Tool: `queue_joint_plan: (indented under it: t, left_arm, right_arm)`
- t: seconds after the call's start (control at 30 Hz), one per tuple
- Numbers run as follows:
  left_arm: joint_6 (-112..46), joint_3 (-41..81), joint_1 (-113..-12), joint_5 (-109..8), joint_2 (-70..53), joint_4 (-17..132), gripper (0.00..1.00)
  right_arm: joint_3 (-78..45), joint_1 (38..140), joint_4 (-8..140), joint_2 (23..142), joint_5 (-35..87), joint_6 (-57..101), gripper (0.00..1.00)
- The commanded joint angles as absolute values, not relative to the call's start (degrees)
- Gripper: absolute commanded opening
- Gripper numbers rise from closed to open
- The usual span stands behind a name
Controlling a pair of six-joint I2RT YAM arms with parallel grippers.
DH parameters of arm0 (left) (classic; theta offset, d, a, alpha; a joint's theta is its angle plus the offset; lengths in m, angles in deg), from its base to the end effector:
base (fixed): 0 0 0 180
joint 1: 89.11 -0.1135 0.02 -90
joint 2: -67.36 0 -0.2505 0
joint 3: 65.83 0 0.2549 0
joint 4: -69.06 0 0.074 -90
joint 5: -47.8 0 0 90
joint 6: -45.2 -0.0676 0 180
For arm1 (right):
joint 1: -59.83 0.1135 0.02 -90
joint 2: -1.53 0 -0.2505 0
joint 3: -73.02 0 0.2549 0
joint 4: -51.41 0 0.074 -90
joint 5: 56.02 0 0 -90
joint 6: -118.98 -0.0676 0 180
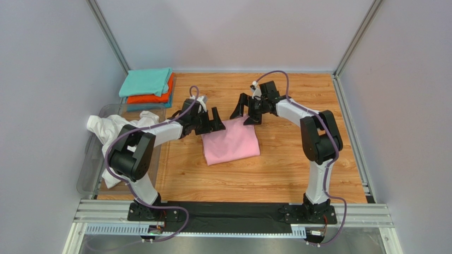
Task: Fold and stack the t-shirts
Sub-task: Fold the tshirt
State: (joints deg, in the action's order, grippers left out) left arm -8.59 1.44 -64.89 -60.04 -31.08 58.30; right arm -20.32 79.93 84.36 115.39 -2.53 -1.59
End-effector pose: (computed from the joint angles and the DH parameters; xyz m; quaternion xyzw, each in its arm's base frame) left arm 0.3360 -0.1739 0.1369 -0.0314 0.9039 -0.3249 0.2764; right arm 0.3960 0.1878 0.1501 -0.0155 0.9070 0.3962 0.1417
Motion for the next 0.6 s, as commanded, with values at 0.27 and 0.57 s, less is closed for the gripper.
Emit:
queue_joint_plan:
  t: [0.27,0.57]
  left_arm:
    - [-12.3,1.8,-65.2,-50.8,-34.2,58.8,1.0]
    - [-14.9,4.6,-65.1,-54.5,-31.2,59.0,1.0]
  right_arm:
    - [-23.0,77.0,83.2,123.1,1.6,-2.0,1.0]
    - [-22.2,76.7,83.1,120.8,-0.2,-1.3,1.0]
